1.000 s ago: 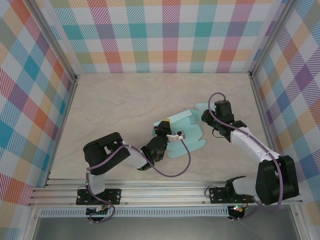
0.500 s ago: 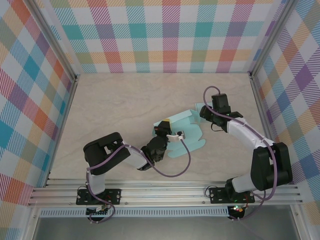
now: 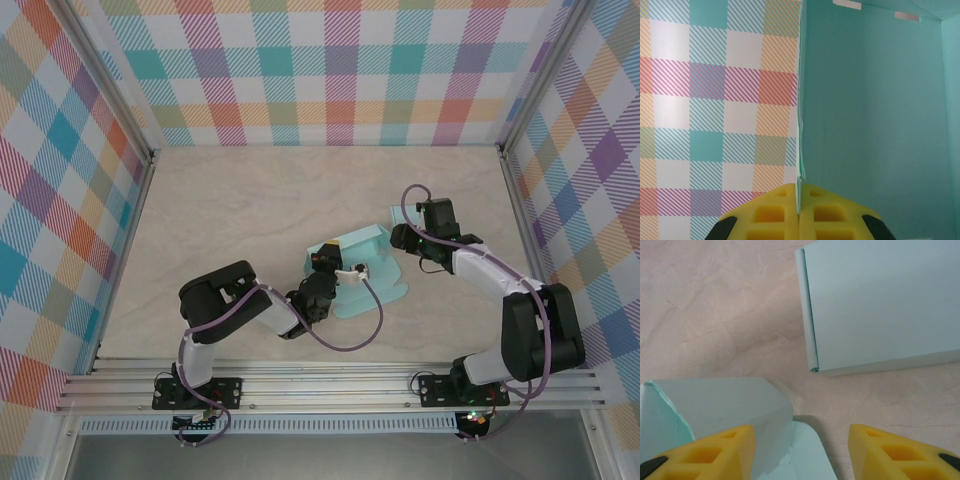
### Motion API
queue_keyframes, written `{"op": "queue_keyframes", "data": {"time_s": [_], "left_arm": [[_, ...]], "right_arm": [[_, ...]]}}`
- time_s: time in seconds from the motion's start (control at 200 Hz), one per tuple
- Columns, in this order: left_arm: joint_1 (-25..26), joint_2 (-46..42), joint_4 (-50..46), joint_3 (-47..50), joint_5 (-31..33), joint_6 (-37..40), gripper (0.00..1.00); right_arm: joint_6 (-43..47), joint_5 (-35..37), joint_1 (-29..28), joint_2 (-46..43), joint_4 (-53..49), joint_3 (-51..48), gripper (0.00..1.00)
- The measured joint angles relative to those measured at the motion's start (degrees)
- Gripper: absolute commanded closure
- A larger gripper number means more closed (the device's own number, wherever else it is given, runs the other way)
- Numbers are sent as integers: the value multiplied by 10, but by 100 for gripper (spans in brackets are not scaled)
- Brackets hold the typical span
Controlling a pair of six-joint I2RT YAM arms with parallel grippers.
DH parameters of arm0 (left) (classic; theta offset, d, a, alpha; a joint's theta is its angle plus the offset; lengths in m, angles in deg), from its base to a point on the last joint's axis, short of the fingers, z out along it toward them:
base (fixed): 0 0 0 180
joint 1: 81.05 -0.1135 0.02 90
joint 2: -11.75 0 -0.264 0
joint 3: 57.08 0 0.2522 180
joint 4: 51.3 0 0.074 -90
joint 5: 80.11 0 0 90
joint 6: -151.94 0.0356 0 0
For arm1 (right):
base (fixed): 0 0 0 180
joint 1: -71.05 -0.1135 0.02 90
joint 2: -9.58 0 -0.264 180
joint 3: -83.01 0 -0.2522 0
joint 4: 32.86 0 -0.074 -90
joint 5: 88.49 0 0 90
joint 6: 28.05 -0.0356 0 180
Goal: Fold the paper box
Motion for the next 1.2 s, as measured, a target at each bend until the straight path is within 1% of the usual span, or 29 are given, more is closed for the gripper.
{"op": "queue_keyframes", "data": {"time_s": [0.27, 0.465, 0.635, 0.975, 1.2], "left_arm": [[-5, 43, 20, -26, 9, 16, 100], [-5, 43, 20, -26, 10, 18, 100], [-5, 40, 16, -26, 9, 20, 100], [1, 40, 28, -14, 10, 64, 100], [9, 37, 26, -10, 20, 65, 100]], "right_arm": [[24, -43, 0, 13, 58, -35, 47], [37, -65, 0, 12, 90, -57, 47], [47, -69, 0, 3, 101, -79, 45], [87, -84, 0, 11, 124, -79, 46], [96, -110, 0, 23, 151, -80, 46]]}}
